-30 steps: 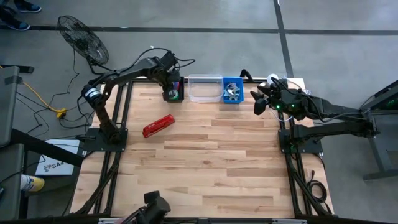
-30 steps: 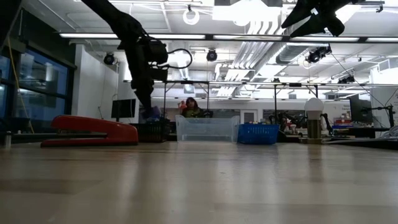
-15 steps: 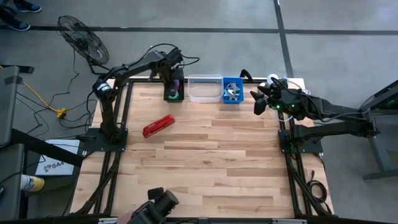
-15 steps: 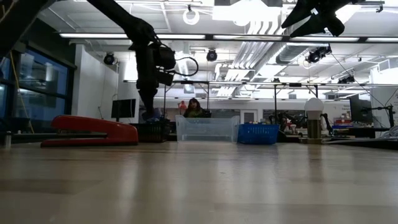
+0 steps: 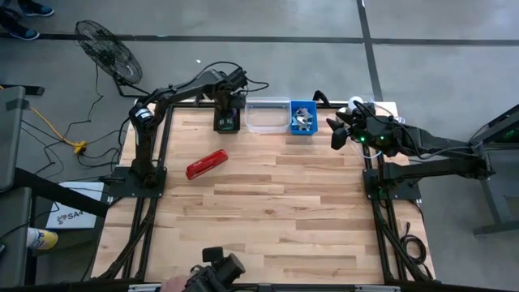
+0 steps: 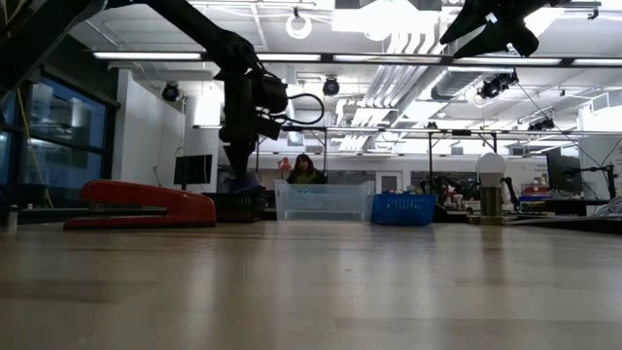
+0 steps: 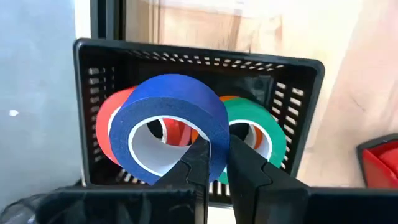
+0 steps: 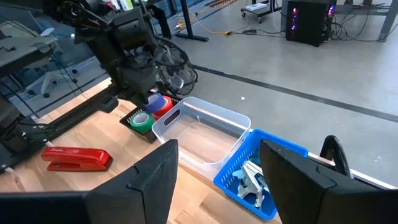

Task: Pick and place Stapler, Stapler remover, tape
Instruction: Put the blue tape into the black bin, then put the red stapler into the transparent bin

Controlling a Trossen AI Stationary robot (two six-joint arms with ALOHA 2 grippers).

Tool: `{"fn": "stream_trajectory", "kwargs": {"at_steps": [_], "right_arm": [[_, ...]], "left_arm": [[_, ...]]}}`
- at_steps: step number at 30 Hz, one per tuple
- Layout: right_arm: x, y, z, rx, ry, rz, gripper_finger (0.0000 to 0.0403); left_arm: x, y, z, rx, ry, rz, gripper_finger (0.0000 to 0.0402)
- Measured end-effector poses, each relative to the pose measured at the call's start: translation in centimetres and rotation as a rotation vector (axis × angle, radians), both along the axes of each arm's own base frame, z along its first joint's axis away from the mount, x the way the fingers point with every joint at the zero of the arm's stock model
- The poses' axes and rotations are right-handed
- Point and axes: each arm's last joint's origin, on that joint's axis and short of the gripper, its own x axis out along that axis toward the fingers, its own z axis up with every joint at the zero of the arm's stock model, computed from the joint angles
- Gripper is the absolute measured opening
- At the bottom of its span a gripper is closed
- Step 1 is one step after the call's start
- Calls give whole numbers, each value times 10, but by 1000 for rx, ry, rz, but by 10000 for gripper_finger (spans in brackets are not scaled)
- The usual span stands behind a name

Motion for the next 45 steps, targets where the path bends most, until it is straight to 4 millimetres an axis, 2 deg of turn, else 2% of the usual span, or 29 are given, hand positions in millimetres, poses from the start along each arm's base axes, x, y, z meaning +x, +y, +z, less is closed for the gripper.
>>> {"fn": "stream_trajectory", "kwargs": {"at_steps": [10, 18, 25, 33, 37, 45], "right_arm": [[0, 0, 0, -7, 6, -2, 216], [-1, 0, -1, -5, 21, -2, 216], [-1, 0, -3, 5, 37, 3, 216], [-1, 0, -3, 7, 40, 3, 217], [-1, 0, -3, 7, 40, 3, 217], [-1, 0, -2, 8, 21, 11, 217]], "left_arm": [[1, -3, -7, 9, 79, -5, 30], [1, -3, -7, -7, 64, -10, 48], [1, -2, -6, 14, 72, -6, 82], [1, -3, -6, 15, 85, -5, 141], [1, -2, 7, 14, 86, -2, 160], [2, -3, 49, -12, 11, 58, 163]]}}
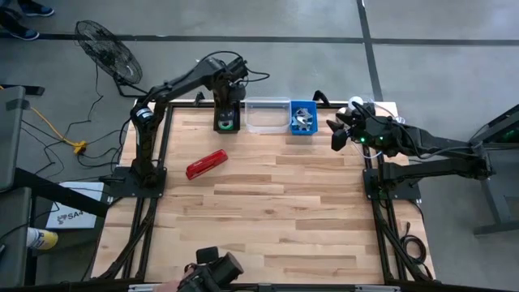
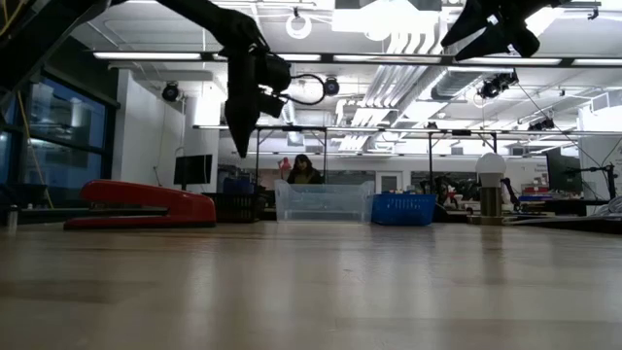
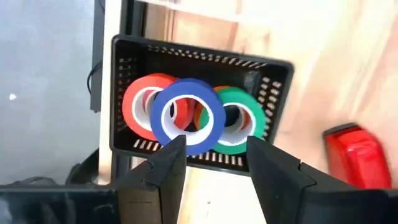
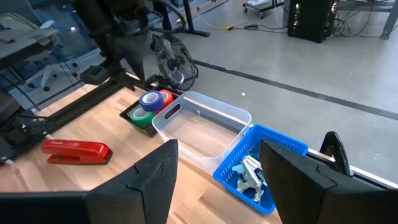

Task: Pick and place Stapler, Stapler remover, tape
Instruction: Put the red stapler into the transparent bin

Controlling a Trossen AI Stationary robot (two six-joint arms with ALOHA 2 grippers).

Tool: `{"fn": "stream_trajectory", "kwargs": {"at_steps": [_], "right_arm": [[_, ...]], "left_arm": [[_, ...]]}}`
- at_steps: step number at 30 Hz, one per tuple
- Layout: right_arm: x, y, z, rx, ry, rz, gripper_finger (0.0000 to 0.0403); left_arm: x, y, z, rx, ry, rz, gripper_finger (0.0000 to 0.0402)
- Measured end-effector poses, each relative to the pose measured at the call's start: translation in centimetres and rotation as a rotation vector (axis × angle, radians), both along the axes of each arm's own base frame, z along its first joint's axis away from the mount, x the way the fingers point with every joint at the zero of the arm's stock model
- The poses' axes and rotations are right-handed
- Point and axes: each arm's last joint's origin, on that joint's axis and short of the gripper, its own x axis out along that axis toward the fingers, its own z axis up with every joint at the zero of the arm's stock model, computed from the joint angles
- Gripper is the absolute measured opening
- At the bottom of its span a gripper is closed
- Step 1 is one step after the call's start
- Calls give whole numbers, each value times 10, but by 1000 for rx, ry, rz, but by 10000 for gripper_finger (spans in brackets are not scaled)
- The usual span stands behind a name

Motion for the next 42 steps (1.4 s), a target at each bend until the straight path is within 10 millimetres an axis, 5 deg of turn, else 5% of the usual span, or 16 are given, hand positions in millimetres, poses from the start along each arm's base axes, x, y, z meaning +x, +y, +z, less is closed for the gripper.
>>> {"fn": "stream_trajectory", "kwargs": {"at_steps": [13, 25, 31, 42], "right_arm": [[1, 2, -1, 23, 6, 88, 218], [3, 5, -1, 46, 18, 215, 218], [4, 7, -1, 77, 11, 286, 218], [4, 8, -2, 50, 42, 344, 218]], "left_arm": [[-17, -18, 9, -213, 125, 207, 163], [-10, -36, 17, -318, 32, 403, 163], [-7, -61, 5, -350, 96, 381, 163], [-50, -120, -30, -414, 267, 484, 163]]}}
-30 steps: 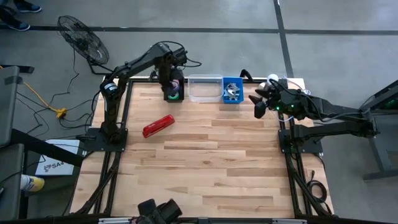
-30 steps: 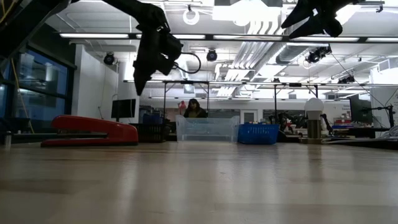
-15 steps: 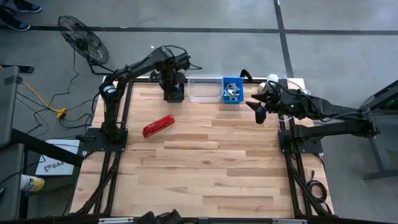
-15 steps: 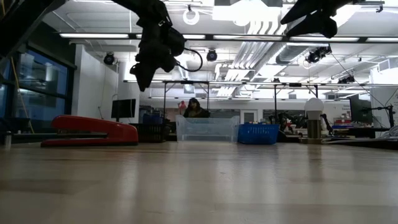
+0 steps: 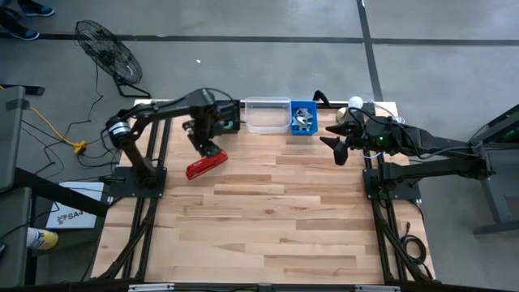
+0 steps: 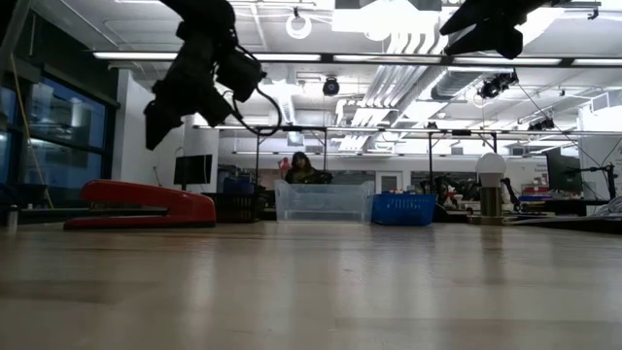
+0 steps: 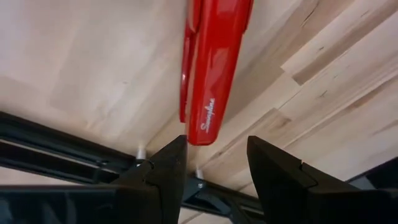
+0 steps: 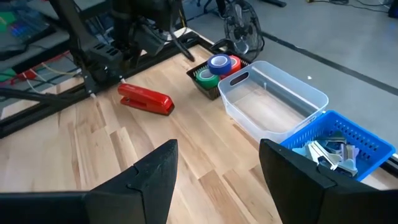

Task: Pick and place Stapler, Stapler remover, tape
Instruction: Put the red stapler into the transparent bin

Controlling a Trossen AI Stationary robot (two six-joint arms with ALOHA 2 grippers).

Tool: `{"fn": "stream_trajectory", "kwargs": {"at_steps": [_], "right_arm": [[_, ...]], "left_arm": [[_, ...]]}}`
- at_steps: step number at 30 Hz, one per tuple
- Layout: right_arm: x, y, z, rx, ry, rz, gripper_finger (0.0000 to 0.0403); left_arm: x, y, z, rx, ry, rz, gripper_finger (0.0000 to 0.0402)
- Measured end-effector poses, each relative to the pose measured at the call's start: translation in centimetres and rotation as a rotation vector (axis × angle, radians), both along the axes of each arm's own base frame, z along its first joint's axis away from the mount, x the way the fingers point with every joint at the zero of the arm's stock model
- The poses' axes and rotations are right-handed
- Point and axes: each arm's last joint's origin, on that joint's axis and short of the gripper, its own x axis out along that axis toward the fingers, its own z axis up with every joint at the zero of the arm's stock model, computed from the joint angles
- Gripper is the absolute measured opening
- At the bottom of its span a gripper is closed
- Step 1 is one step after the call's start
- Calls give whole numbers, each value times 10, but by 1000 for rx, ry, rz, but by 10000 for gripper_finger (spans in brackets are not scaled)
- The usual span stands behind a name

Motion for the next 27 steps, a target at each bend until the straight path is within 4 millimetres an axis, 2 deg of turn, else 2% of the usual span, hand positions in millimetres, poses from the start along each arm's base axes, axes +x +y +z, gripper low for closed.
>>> {"fn": "stream_trajectory", "kwargs": {"at_steps": [8, 13, 16, 24, 27], "right_arm": [[-1, 1, -2, -15, 30, 34, 216], [-1, 1, -3, -21, 47, 38, 217], [-1, 1, -3, -26, 52, 41, 217], [-2, 1, -4, -25, 57, 41, 217], [-2, 1, -4, -26, 66, 43, 217]], "left_arm": [[-5, -31, -18, -9, 54, -6, 163], [-2, -45, -28, 26, 77, -73, 163], [2, -49, -33, 100, 67, -104, 163], [9, -50, -36, 138, 11, -69, 163], [8, -49, -36, 174, 41, -53, 176]]}}
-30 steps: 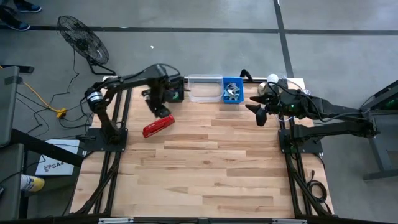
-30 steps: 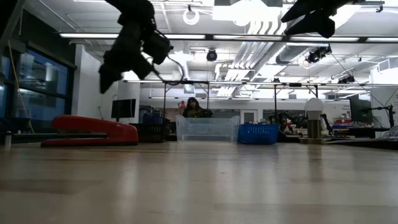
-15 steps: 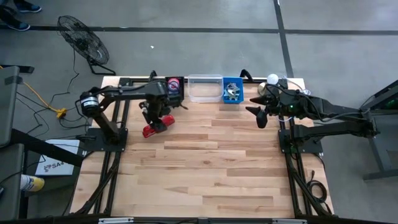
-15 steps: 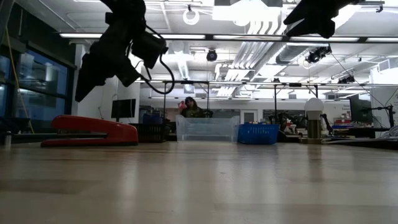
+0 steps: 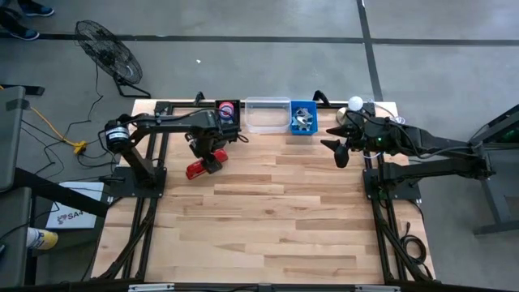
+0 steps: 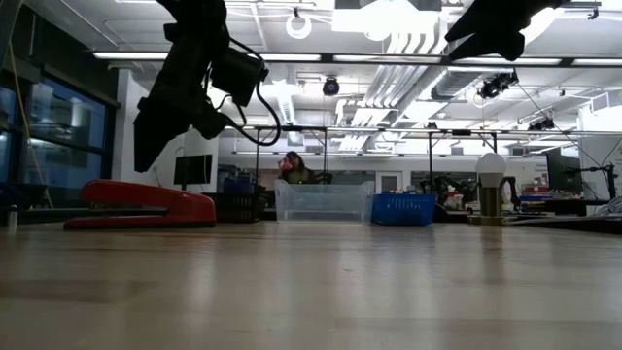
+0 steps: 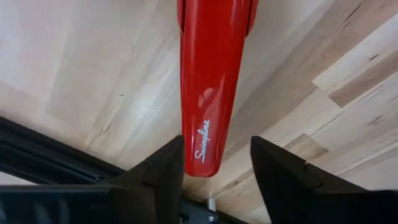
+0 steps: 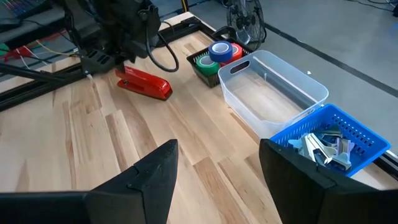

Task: Pick and place Stapler, Stapler remover, tape
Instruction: Put the red stapler into the transparent bin

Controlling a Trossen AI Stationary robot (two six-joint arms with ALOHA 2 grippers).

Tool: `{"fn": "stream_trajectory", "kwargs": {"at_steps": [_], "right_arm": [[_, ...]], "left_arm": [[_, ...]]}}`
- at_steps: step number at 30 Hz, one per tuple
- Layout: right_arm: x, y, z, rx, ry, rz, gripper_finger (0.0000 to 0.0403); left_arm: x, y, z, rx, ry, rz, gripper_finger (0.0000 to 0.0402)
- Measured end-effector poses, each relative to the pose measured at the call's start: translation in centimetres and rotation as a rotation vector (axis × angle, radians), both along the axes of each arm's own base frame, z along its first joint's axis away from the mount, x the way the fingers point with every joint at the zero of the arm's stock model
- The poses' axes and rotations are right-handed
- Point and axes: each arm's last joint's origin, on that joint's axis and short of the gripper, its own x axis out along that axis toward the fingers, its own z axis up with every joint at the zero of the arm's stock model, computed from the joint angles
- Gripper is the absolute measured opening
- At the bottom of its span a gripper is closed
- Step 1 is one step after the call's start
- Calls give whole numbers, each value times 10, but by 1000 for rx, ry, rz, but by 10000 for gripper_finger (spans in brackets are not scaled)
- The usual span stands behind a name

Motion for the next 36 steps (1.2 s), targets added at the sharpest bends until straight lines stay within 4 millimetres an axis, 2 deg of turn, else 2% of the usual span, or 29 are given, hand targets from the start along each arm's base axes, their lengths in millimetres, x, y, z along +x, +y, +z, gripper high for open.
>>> {"fn": "stream_trajectory", "kwargs": {"at_steps": [3, 8, 12, 16, 25, 31, 36], "right_arm": [[-1, 0, -1, 2, 16, 0, 216], [-2, 0, -3, 5, 35, 0, 217], [-2, 0, -3, 5, 35, 0, 216], [-2, 0, -3, 6, 36, 0, 217], [-2, 0, -3, 3, 38, 2, 217], [-2, 0, -3, 3, 38, 2, 217], [-2, 0, -3, 3, 39, 2, 216]], "left_arm": [[0, 0, 0, 4, 5, 4, 216], [2, 0, 0, -8, -18, -2, 306], [2, 0, -10, -11, -47, -30, 342], [-6, -3, -31, -20, -34, -28, 343], [-25, -10, -78, -50, -63, -24, 317], [-38, -14, -94, -28, -44, -26, 298], [-39, -15, -96, -29, -48, -55, 259]]}}
